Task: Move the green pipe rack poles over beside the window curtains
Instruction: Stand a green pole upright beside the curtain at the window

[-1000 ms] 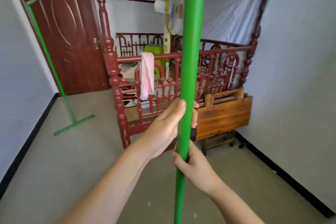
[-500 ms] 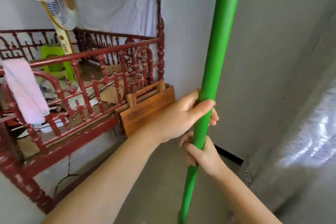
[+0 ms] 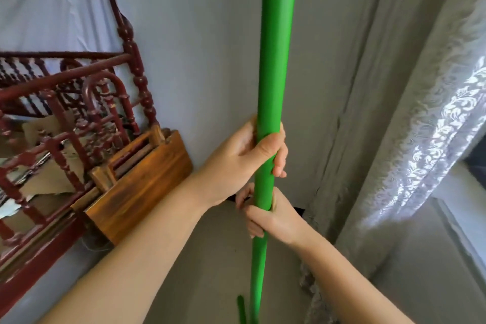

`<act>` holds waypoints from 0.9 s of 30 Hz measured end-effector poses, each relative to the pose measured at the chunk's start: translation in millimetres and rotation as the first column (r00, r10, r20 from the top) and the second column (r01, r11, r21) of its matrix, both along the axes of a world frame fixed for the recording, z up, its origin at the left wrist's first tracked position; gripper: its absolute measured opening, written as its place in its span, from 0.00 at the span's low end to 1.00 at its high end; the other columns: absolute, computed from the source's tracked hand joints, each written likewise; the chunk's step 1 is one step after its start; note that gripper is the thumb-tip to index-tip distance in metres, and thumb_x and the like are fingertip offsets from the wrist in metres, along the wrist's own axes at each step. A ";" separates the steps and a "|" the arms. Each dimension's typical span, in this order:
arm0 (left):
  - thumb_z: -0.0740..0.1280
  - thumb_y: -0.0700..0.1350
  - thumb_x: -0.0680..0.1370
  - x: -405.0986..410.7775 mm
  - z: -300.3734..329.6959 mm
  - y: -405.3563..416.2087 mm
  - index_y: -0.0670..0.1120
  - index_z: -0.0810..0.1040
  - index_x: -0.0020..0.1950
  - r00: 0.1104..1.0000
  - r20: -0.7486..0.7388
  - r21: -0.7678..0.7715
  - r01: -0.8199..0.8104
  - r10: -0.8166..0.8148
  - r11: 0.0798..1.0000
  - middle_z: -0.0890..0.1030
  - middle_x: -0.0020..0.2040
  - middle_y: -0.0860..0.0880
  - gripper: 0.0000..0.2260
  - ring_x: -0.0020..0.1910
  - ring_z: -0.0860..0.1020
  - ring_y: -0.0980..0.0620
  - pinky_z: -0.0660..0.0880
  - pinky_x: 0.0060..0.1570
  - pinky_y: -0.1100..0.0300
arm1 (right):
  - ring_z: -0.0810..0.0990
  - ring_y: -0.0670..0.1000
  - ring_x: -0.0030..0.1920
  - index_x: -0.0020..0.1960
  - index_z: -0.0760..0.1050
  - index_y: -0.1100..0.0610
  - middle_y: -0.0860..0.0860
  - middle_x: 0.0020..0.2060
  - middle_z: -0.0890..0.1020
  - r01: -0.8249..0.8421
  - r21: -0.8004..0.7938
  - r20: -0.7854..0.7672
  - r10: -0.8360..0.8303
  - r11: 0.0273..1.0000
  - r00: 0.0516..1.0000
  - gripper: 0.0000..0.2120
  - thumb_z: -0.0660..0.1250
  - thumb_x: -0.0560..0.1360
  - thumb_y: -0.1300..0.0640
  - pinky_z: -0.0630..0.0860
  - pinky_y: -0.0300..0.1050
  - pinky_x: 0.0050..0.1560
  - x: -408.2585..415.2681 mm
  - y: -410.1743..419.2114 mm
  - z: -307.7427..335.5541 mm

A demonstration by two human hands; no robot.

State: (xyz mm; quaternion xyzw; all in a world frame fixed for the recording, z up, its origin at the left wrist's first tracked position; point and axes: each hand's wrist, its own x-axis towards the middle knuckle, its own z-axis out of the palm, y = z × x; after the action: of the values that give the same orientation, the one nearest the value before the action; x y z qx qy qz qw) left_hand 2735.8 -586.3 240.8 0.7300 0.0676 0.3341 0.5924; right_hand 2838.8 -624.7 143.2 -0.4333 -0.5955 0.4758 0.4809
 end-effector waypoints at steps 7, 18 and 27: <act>0.57 0.47 0.76 48.1 1.1 65.0 0.48 0.66 0.46 0.999 -0.034 0.098 -0.036 0.040 0.995 0.74 0.32 0.54 0.04 0.34 0.74 0.54 0.72 0.54 0.37 | 0.77 0.51 0.29 0.37 0.67 0.56 0.51 0.25 0.78 0.378 0.104 0.258 -0.391 0.920 0.883 0.08 0.66 0.71 0.55 0.75 0.45 0.38 40.8 47.5 8.6; 0.56 0.45 0.79 177.4 3.6 125.7 0.53 0.64 0.42 0.993 -0.010 0.116 -0.115 0.117 0.987 0.70 0.32 0.49 0.07 0.31 0.71 0.52 0.72 0.33 0.67 | 0.80 0.58 0.42 0.48 0.70 0.58 0.59 0.40 0.81 0.805 0.169 0.417 -0.782 0.568 0.464 0.09 0.63 0.75 0.52 0.78 0.57 0.45 117.0 85.1 -14.9; 0.54 0.51 0.80 295.3 7.0 194.2 0.46 0.65 0.56 0.972 -0.121 0.117 -0.187 0.201 0.975 0.75 0.38 0.49 0.10 0.38 0.75 0.50 0.74 0.47 0.54 | 0.77 0.54 0.55 0.68 0.63 0.57 0.57 0.61 0.76 0.792 0.047 0.442 -0.724 0.608 0.530 0.21 0.58 0.77 0.51 0.74 0.44 0.51 234.6 162.4 -8.0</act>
State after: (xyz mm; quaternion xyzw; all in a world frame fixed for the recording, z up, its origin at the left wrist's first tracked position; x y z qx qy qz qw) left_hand 3031.1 -392.1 247.7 0.7705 0.1598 0.3445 0.5120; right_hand 3073.4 -462.3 135.2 -0.7765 -0.3949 0.1600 0.4642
